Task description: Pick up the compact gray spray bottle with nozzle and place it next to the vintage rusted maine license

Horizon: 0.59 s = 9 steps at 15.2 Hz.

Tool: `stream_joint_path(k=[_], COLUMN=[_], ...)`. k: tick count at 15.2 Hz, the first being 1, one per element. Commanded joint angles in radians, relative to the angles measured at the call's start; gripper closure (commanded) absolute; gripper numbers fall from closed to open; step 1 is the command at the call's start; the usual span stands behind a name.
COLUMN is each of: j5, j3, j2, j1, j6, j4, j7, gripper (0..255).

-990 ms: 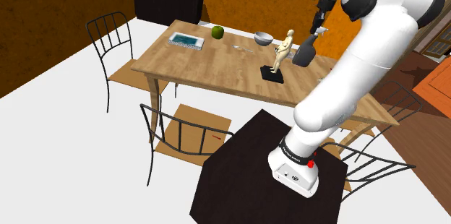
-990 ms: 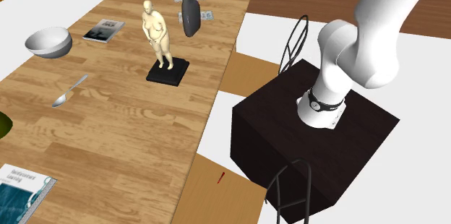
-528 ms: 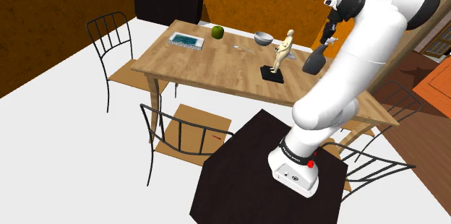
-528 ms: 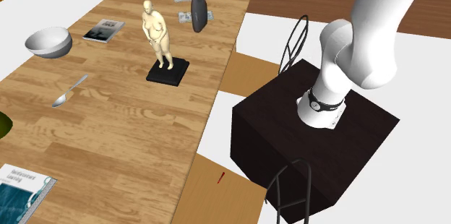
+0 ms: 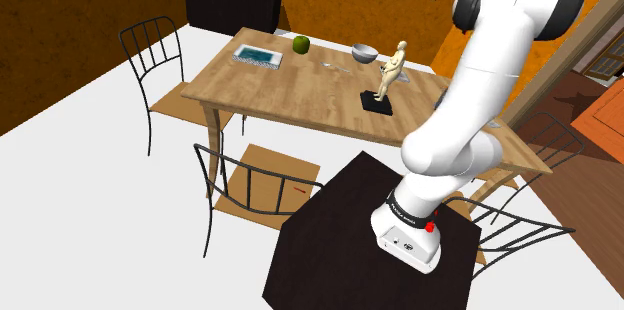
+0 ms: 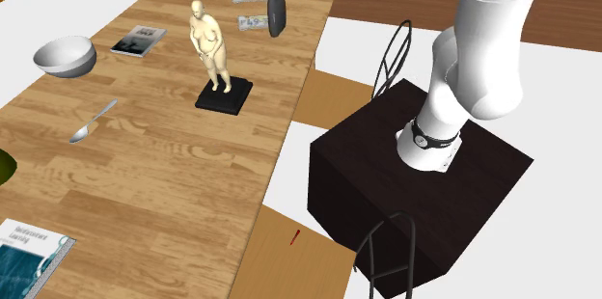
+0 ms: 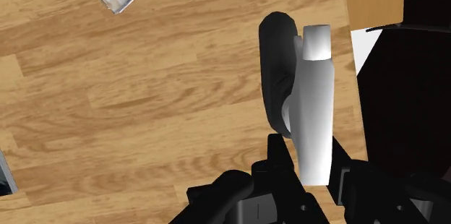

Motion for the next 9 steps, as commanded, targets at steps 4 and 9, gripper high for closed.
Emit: stream_joint_path(k=[4, 9], j5=[0.062, 0.076], j3=[0.009, 0.016], j2=[0.071, 0.084], j1=[-0.065, -0.064], j6=[0.045, 0.107], j4=[0.003, -0.051], j7=[-0.072, -0.08], gripper=[255, 255])
